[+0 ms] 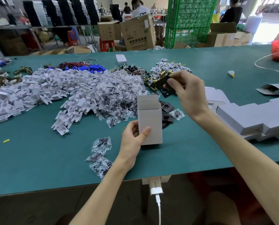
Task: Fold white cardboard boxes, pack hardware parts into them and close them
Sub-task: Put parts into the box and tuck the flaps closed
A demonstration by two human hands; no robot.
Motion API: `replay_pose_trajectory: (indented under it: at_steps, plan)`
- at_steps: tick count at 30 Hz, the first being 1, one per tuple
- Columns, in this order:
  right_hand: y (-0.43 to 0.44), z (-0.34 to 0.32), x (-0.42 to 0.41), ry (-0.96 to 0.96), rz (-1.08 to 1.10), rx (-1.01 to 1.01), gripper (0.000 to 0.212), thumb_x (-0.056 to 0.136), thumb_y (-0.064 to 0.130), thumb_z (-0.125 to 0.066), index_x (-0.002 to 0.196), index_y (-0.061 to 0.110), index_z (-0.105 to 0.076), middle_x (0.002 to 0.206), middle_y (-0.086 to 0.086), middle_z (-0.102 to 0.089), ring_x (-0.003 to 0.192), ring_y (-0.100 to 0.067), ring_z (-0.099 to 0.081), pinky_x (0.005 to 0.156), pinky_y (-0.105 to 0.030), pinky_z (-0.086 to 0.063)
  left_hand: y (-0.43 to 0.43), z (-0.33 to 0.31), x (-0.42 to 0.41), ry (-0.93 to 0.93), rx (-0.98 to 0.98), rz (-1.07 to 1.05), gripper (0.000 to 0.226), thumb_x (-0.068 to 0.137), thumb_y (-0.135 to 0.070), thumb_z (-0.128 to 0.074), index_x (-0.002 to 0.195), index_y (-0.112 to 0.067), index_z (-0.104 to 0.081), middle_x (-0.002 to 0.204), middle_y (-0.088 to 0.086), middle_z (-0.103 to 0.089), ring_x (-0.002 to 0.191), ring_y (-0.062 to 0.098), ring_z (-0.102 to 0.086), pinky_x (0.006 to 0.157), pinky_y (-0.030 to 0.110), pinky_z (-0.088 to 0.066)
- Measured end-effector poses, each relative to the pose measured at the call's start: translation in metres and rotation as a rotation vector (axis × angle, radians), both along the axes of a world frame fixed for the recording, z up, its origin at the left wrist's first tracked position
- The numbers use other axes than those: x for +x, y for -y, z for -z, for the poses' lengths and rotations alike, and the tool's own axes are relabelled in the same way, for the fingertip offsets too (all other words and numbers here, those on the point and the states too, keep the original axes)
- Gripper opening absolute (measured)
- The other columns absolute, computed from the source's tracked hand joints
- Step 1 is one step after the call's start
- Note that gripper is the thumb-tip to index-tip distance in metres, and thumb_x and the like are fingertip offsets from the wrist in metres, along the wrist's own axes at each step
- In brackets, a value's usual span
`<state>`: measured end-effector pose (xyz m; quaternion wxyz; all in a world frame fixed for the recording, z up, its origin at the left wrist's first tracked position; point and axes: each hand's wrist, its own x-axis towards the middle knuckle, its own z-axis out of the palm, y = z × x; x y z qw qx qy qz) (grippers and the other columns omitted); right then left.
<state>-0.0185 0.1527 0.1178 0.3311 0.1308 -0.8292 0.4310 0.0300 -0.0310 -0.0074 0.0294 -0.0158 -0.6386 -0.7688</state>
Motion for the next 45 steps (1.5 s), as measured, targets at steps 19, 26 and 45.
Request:
replay_pose_trajectory:
  at_steps: [19,26,45]
  plan:
    - [0.038,-0.004,0.013,0.228,-0.085,0.629,0.011,0.098,0.011,-0.064,0.099,0.008,-0.074,0.095,-0.008,-0.076,0.09,-0.027,-0.068,0.077,-0.039,-0.053,0.001,-0.001,0.002,0.001,0.008,0.012,0.042,0.085,-0.026,-0.08,0.119,-0.01,-0.062,0.115,0.004,-0.075,0.1,0.011,-0.072,0.082,0.024,-0.057]
    - [0.044,-0.005,0.016,0.429,-0.187,0.806,0.022,0.103,0.007,-0.05,0.106,0.013,-0.071,0.103,-0.005,-0.073,0.102,-0.029,-0.065,0.087,-0.042,-0.051,0.001,0.001,0.0,0.002,-0.004,0.021,0.032,0.091,-0.017,-0.077,0.118,-0.01,-0.062,0.111,0.003,-0.075,0.097,0.007,-0.072,0.079,0.022,-0.057]
    - [0.124,0.014,0.035,0.029,-0.122,0.815,0.011,0.095,0.005,-0.06,0.105,0.011,-0.063,0.103,-0.004,-0.063,0.099,-0.024,-0.059,0.075,-0.031,-0.042,0.002,0.01,-0.004,-0.01,-0.092,0.023,0.014,0.095,-0.006,-0.067,0.104,-0.017,-0.064,0.088,-0.016,-0.071,0.086,0.006,-0.062,0.072,0.021,-0.05]
